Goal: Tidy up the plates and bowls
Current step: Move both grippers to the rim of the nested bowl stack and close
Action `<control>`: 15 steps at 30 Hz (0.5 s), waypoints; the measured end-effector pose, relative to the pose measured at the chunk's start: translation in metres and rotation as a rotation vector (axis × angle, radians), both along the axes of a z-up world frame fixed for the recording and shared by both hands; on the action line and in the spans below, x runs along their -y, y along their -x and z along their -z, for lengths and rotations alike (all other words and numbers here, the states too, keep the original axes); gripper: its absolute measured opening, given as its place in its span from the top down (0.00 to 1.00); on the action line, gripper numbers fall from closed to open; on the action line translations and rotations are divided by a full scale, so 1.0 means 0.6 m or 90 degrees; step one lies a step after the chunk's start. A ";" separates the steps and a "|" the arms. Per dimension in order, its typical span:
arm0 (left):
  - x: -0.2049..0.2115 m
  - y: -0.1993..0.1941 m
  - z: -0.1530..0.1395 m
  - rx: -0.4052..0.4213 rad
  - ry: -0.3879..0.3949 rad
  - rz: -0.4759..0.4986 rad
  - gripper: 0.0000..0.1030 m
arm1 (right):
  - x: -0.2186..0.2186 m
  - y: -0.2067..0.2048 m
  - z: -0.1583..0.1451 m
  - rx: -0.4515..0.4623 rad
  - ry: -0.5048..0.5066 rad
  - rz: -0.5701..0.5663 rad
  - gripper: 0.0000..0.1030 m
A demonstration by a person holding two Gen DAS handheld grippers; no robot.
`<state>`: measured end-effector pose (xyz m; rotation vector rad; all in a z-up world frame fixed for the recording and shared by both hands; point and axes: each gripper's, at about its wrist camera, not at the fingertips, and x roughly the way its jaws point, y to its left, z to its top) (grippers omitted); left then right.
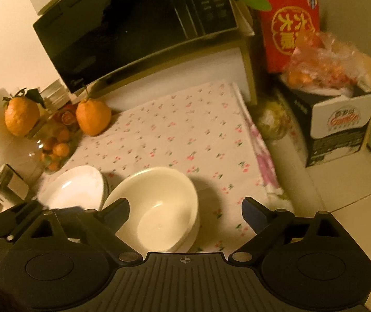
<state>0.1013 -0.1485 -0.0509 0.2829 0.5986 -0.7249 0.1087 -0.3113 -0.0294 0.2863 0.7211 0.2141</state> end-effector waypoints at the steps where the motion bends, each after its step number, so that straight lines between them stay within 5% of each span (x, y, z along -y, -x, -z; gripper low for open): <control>1: 0.002 -0.001 0.003 0.000 -0.007 0.006 0.01 | -0.001 -0.002 0.003 -0.004 -0.006 -0.003 0.08; 15: 0.036 -0.017 0.033 0.012 -0.107 0.047 0.03 | -0.016 -0.032 0.038 -0.055 -0.044 0.012 0.10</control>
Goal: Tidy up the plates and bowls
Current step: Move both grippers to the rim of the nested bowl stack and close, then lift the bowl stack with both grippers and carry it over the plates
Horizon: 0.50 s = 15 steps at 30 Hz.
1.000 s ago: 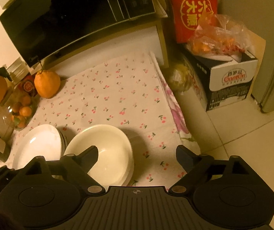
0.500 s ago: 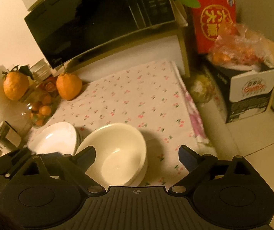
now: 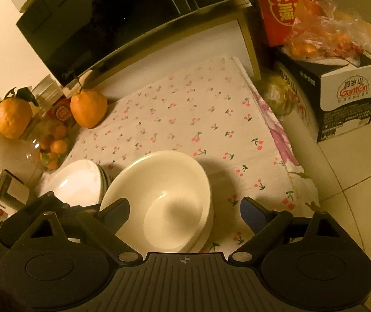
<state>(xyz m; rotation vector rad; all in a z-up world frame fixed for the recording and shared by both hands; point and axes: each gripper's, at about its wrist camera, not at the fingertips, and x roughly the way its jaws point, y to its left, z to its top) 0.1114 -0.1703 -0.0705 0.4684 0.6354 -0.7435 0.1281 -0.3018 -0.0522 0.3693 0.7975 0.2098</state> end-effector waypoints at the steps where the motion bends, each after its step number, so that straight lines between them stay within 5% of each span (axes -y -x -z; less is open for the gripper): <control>1: 0.001 0.000 0.001 0.001 -0.005 -0.002 0.03 | -0.002 -0.001 0.001 -0.002 0.002 0.002 0.10; 7: 0.010 -0.007 0.005 0.013 -0.029 -0.009 0.09 | -0.015 -0.007 0.008 -0.008 0.026 -0.001 0.21; 11: 0.006 -0.017 0.000 0.005 -0.014 -0.019 0.13 | -0.024 -0.008 0.010 -0.007 0.038 -0.010 0.45; 15: 0.004 -0.021 -0.002 0.001 0.001 -0.025 0.13 | -0.033 -0.004 0.008 0.010 0.080 -0.013 0.55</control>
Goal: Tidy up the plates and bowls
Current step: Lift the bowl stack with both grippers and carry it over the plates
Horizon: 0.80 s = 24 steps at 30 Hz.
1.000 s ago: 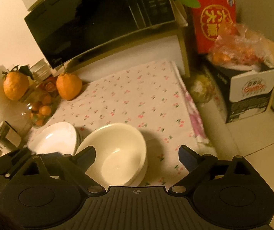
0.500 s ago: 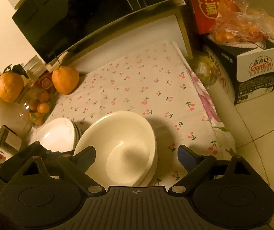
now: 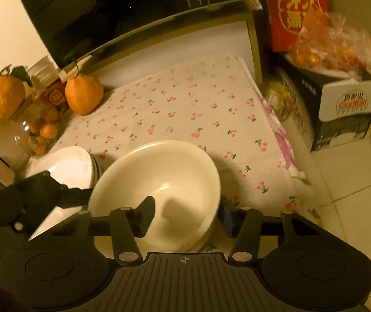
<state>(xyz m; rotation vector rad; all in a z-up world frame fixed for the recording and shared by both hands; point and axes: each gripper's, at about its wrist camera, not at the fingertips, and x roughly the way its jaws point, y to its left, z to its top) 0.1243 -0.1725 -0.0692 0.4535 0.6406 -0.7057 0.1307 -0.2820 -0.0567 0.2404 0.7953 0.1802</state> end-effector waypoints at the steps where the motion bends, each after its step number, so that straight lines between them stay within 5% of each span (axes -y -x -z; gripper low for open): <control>1: 0.000 0.001 0.000 0.002 0.001 0.001 0.14 | 0.000 0.001 0.000 0.003 0.006 -0.002 0.55; 24: -0.052 0.034 -0.070 0.044 0.062 -0.034 0.14 | -0.040 0.025 -0.072 0.082 0.008 -0.039 0.55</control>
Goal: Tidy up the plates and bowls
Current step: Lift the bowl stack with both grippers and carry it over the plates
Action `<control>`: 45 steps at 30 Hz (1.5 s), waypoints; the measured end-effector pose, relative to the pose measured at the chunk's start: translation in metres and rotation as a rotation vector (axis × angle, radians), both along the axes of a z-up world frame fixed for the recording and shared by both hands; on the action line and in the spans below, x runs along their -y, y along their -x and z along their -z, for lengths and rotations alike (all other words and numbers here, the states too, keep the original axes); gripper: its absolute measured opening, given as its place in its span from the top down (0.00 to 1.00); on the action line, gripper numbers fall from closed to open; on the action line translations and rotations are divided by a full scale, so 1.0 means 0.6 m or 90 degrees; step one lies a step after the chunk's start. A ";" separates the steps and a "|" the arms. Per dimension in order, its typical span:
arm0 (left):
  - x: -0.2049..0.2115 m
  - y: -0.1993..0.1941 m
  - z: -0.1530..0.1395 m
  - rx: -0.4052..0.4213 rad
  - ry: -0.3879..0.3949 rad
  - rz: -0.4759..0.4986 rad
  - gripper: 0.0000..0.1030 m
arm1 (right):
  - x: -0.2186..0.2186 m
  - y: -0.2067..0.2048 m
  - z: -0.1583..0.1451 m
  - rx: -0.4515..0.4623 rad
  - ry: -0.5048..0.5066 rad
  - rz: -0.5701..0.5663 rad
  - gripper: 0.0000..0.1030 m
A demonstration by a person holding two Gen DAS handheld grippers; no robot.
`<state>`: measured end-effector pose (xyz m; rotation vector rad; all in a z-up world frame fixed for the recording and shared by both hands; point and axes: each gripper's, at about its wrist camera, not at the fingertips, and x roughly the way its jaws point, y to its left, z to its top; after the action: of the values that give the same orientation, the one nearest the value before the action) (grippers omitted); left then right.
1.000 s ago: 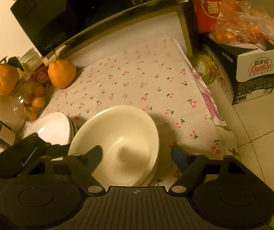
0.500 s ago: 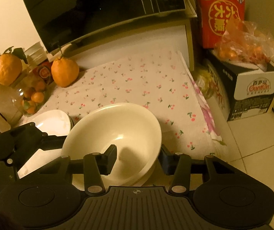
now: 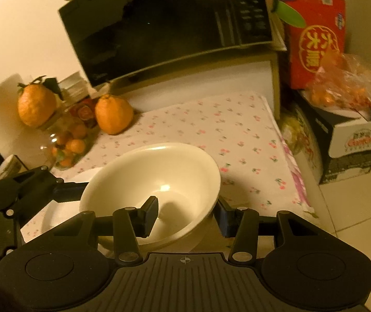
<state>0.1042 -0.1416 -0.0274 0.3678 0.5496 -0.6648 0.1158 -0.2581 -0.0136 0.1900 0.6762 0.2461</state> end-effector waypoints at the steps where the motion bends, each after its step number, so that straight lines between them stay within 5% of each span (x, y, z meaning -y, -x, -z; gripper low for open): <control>1: -0.004 0.002 -0.001 0.000 -0.002 -0.004 0.14 | -0.006 0.000 -0.003 0.002 0.001 -0.004 0.55; 18: -0.097 0.019 -0.035 0.001 0.000 -0.071 0.14 | -0.121 -0.005 -0.032 0.023 -0.002 -0.066 0.55; 35: -0.160 0.007 -0.004 -0.043 0.023 -0.107 0.14 | -0.204 -0.029 -0.010 -0.002 0.032 -0.092 0.55; 45: -0.153 -0.008 0.024 -0.055 -0.016 -0.105 0.14 | -0.213 -0.045 0.020 -0.025 0.068 -0.088 0.55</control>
<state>0.1090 -0.0500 -0.0418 0.3138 0.6639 -0.5171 0.1430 -0.1302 -0.0259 0.0452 0.7407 0.3383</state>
